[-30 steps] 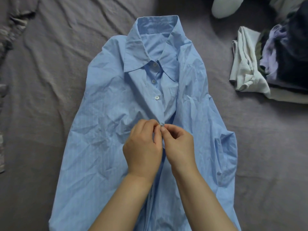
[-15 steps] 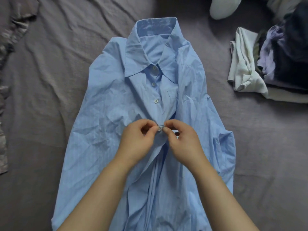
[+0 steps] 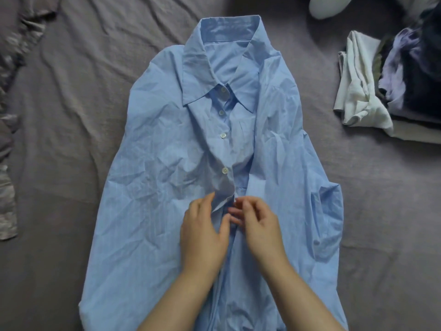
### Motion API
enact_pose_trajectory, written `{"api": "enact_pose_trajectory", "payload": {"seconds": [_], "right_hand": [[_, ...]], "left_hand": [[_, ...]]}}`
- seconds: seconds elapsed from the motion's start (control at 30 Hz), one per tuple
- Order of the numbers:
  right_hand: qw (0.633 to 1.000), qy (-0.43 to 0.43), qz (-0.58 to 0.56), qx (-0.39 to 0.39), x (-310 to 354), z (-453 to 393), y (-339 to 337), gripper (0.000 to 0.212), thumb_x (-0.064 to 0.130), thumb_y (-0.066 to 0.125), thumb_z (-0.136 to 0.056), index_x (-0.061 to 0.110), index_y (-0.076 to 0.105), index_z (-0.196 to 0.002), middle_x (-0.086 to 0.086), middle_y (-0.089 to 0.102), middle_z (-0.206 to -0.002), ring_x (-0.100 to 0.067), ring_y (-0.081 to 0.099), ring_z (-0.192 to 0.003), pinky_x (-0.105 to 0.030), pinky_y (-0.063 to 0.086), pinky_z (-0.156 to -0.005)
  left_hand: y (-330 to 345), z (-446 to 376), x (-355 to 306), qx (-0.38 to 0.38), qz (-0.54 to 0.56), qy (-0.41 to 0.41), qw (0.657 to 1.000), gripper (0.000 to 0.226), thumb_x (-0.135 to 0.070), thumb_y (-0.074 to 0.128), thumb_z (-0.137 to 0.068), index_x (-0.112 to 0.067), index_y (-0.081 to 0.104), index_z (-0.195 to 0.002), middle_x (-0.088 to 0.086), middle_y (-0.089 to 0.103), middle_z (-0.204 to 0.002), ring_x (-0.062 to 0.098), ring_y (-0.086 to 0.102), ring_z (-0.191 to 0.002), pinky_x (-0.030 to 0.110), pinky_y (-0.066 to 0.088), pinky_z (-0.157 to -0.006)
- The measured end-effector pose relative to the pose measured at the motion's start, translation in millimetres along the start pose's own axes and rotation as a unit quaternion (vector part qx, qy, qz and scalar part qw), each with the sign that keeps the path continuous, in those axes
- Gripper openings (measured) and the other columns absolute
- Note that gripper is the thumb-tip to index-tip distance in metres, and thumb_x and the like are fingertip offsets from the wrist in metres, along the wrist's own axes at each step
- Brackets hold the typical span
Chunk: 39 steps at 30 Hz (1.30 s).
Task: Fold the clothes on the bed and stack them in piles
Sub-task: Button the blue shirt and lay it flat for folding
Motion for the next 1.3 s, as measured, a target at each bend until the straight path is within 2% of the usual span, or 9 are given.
{"api": "enact_pose_trajectory", "payload": {"seconds": [0.1, 0.3, 0.43, 0.53, 0.73, 0.83, 1.0, 1.17, 1.3], "right_hand": [[0.971, -0.074, 0.223, -0.044, -26.1, 10.7, -18.1, 0.013, 0.004, 0.056, -0.091, 0.016, 0.058, -0.099, 0.004, 0.053, -0.100, -0.015, 0.057, -0.096, -0.027, 0.043, -0.091], [0.856, -0.137, 0.452, -0.212, -29.4, 16.3, -83.5, 0.023, 0.022, 0.055, -0.081, 0.012, 0.072, -0.091, -0.008, 0.064, -0.102, -0.031, 0.059, -0.097, -0.044, 0.043, -0.087], [0.945, -0.158, 0.280, -0.066, -7.6, -14.4, -52.0, 0.014, 0.010, 0.059, -0.091, 0.015, 0.071, -0.094, 0.005, 0.064, -0.091, -0.006, 0.059, -0.081, -0.015, 0.044, -0.076], [0.981, -0.042, 0.187, 0.014, -17.2, -35.7, -21.0, 0.011, 0.016, 0.061, -0.092, 0.016, 0.072, -0.095, 0.005, 0.070, -0.088, -0.002, 0.061, -0.076, -0.017, 0.046, -0.073], [0.983, 0.009, 0.166, 0.075, -36.9, -26.8, 0.0, 0.011, 0.018, 0.071, -0.084, 0.028, 0.068, -0.084, 0.004, 0.068, -0.078, -0.006, 0.061, -0.068, -0.015, 0.049, -0.066], [0.985, -0.034, 0.163, 0.039, -31.0, -21.0, 6.0, 0.017, 0.017, 0.070, -0.083, 0.031, 0.063, -0.086, 0.010, 0.062, -0.074, -0.002, 0.053, -0.060, -0.018, 0.048, -0.066], [0.943, -0.164, 0.286, 0.053, -17.4, -19.8, 25.7, 0.010, 0.016, 0.062, -0.088, 0.022, 0.070, -0.092, 0.010, 0.061, -0.092, -0.007, 0.058, -0.081, -0.025, 0.048, -0.075], [0.956, -0.151, 0.253, -0.013, -21.0, -19.3, 17.4, 0.008, 0.010, 0.060, -0.089, 0.014, 0.065, -0.092, 0.005, 0.061, -0.090, -0.010, 0.056, -0.082, -0.025, 0.045, -0.076], [0.945, -0.117, 0.302, 0.037, -18.4, -27.5, 21.8, 0.012, 0.022, 0.064, -0.088, 0.017, 0.072, -0.095, 0.001, 0.066, -0.094, -0.014, 0.059, -0.089, -0.026, 0.046, -0.080]], "left_hand": [[8.8, 0.7, 5.6, -0.011, -0.063, 0.003, 0.998, 0.031, -0.040, 0.053, -0.083, -0.021, 0.070, -0.100, -0.001, 0.070, -0.090, 0.027, 0.064, -0.087, 0.039, 0.048, -0.078], [-16.3, -0.3, -6.9, -0.077, 0.063, -0.014, 0.995, 0.010, -0.022, 0.059, -0.093, -0.025, 0.067, -0.098, -0.002, 0.062, -0.062, 0.015, 0.053, -0.053, 0.032, 0.044, -0.054], [-25.1, 11.4, -1.2, -0.089, 0.114, -0.026, 0.989, 0.011, -0.019, 0.064, -0.090, -0.028, 0.068, -0.087, -0.012, 0.065, -0.081, 0.002, 0.059, -0.078, 0.010, 0.043, -0.065], [-27.6, 20.3, 2.5, -0.096, 0.157, -0.060, 0.981, 0.026, -0.018, 0.068, -0.087, -0.041, 0.059, -0.080, -0.017, 0.065, -0.078, -0.003, 0.060, -0.077, 0.004, 0.042, -0.066], [-25.4, 29.6, 9.5, -0.092, 0.191, -0.099, 0.972, 0.008, -0.017, 0.066, -0.089, -0.025, 0.067, -0.091, -0.020, 0.066, -0.075, -0.008, 0.062, -0.077, 0.002, 0.042, -0.068], [-25.0, 31.8, 11.7, -0.093, 0.199, -0.095, 0.971, 0.008, -0.015, 0.064, -0.089, -0.020, 0.070, -0.093, -0.019, 0.066, -0.082, -0.010, 0.061, -0.080, 0.002, 0.042, -0.070], [-34.4, 32.2, 11.3, -0.107, 0.227, -0.103, 0.963, 0.011, -0.012, 0.064, -0.089, -0.022, 0.070, -0.087, -0.015, 0.066, -0.082, -0.012, 0.060, -0.076, 0.002, 0.042, -0.069], [-45.5, 30.3, 7.1, -0.073, 0.268, -0.118, 0.953, 0.028, -0.009, 0.065, -0.088, -0.034, 0.063, -0.079, -0.019, 0.066, -0.079, -0.013, 0.061, -0.072, 0.003, 0.043, -0.068], [-47.3, 32.9, 9.5, -0.071, 0.264, -0.140, 0.952, 0.015, -0.011, 0.066, -0.089, -0.025, 0.068, -0.088, -0.017, 0.066, -0.084, -0.013, 0.060, -0.072, 0.003, 0.044, -0.068]]}}
Point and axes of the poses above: each hand's wrist, its own z-axis away from the middle knuckle, its own y-axis out of the palm, x = y × z, the point moved 6 cm from there along -z, towards the middle knuckle
